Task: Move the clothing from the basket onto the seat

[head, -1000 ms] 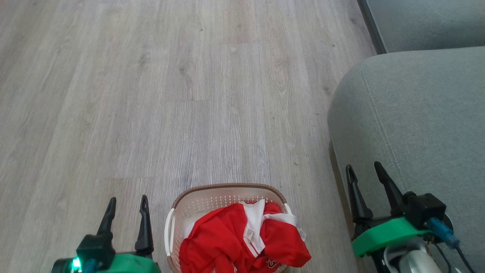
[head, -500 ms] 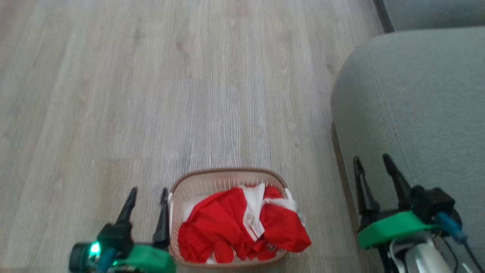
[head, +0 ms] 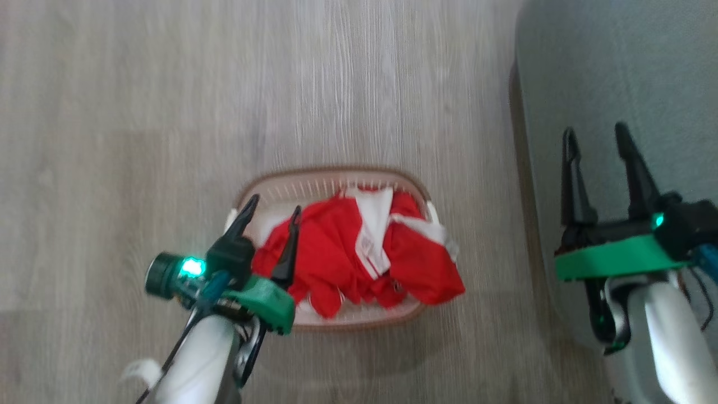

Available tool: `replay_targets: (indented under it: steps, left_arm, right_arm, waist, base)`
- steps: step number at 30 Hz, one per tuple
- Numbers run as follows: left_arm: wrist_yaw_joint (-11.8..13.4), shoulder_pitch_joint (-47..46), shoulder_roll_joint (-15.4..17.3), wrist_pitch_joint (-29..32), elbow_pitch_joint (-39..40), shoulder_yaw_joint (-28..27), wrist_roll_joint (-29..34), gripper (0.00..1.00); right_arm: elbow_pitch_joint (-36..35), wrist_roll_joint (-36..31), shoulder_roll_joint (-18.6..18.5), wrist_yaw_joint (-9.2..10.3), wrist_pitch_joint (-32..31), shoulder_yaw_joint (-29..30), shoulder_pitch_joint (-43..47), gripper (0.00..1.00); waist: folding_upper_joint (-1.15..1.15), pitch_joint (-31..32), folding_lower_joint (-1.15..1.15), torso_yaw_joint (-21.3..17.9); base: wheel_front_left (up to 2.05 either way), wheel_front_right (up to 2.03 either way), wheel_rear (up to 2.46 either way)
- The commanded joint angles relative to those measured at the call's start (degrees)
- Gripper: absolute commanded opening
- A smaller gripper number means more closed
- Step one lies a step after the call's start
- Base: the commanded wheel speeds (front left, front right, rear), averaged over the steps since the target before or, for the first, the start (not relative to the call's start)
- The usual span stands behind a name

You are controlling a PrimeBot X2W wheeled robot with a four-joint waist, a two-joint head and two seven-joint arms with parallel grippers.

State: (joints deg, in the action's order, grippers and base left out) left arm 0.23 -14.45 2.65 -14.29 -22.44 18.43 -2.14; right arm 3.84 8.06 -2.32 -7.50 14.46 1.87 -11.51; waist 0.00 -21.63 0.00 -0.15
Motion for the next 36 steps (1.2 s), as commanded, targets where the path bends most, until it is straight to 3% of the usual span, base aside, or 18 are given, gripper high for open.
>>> replay_targets:
  steps: [1, 12, 24, 36]
  left_arm:
    - [-0.82, -2.11, 0.23, -0.71, -0.25, -0.54, 0.91, 1.0]
    - [-2.81, -14.19, 2.67, -0.71, -17.57, 3.9, 4.99, 1.0]
    - [-3.45, -20.57, 4.04, -0.71, -30.99, 5.43, 4.57, 1.0]
    - [0.69, -26.86, 4.59, -0.71, -44.16, 7.61, 6.47, 1.0]
  right_arm:
    - [-2.35, -0.22, -0.55, 0.01, 0.54, -0.93, -1.6, 1.0]
    - [-5.22, 2.02, -0.55, 0.01, 0.54, -2.36, -8.49, 1.0]
    - [-9.14, 4.19, -0.55, 0.01, 0.54, -5.01, -12.18, 1.0]
    - [-11.52, 5.33, -0.55, 0.01, 0.54, -6.64, -13.28, 1.0]
  waist:
    - [0.0, -6.42, 0.0, -1.31]
    - [0.0, -18.64, 0.0, -5.63]
    - [0.0, -25.84, 0.0, -10.24]
    - [0.0, -28.65, 0.0, -11.7]
  base:
    - [0.0, 0.0, 0.0]
    - [0.0, 0.0, 0.0]
    - [0.0, 0.0, 0.0]
    - [0.0, 0.0, 0.0]
